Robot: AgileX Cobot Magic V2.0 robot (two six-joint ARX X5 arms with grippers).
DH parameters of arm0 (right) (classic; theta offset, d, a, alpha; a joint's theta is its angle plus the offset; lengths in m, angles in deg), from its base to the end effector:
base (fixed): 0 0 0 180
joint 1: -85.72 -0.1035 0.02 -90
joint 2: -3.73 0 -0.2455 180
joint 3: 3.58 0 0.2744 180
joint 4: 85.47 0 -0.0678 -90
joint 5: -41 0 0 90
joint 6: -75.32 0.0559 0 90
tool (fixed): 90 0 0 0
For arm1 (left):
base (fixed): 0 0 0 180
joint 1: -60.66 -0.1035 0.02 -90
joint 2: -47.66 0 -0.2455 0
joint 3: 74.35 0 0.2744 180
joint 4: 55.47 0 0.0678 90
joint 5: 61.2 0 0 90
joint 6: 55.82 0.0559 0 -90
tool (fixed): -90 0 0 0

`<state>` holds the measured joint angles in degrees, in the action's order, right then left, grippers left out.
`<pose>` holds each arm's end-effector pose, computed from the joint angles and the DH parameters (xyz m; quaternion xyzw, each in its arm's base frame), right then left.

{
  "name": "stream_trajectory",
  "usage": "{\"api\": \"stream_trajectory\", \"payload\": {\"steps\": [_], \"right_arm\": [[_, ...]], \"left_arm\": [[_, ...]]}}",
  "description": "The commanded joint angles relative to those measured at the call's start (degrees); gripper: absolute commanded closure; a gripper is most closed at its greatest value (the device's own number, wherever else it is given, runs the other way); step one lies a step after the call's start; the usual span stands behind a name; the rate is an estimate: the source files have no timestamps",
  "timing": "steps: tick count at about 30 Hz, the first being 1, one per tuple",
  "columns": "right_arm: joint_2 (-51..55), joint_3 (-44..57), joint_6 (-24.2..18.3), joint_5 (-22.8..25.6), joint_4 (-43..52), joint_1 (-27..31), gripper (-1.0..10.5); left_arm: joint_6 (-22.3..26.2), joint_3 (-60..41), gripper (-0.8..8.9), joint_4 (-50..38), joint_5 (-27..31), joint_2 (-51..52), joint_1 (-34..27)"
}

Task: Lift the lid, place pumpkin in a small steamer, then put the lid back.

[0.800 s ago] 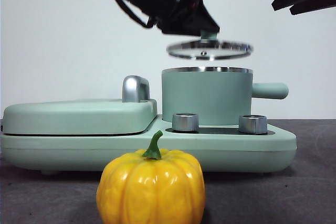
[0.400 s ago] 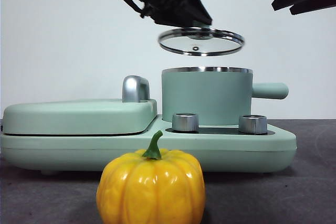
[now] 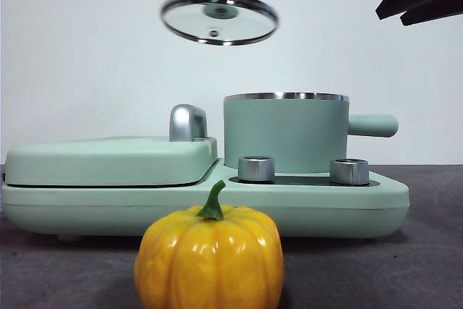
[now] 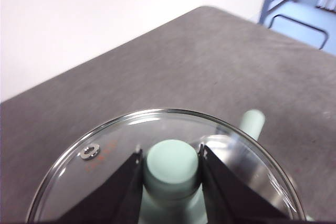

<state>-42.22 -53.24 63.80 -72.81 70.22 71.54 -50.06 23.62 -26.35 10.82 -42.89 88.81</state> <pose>0.2218 0.0793 0.2559 -0.0784 0.1451 0.3365 0.9271 0.3506 -0.2072 0.3397 0.0621 0.1679 -0.3937 0.9016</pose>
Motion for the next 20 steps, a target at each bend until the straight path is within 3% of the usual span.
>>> {"api": "stream_trajectory", "payload": {"steps": [1, 9, 20], "right_arm": [[-0.4, -1.1, 0.3, -0.2, -0.2, -1.2, 6.6], [-0.4, -1.1, -5.9, 0.4, -3.6, -7.4, 6.6], [-1.3, -1.1, -6.0, 1.9, -6.6, -17.9, 6.6]], "left_arm": [[0.3, 1.9, 7.95, 1.8, 0.7, 1.5, -1.1], [1.5, -3.1, 7.94, 5.2, 1.9, 6.8, -4.3], [0.6, -14.9, 7.95, 4.6, 4.5, 17.2, -6.7]]}}
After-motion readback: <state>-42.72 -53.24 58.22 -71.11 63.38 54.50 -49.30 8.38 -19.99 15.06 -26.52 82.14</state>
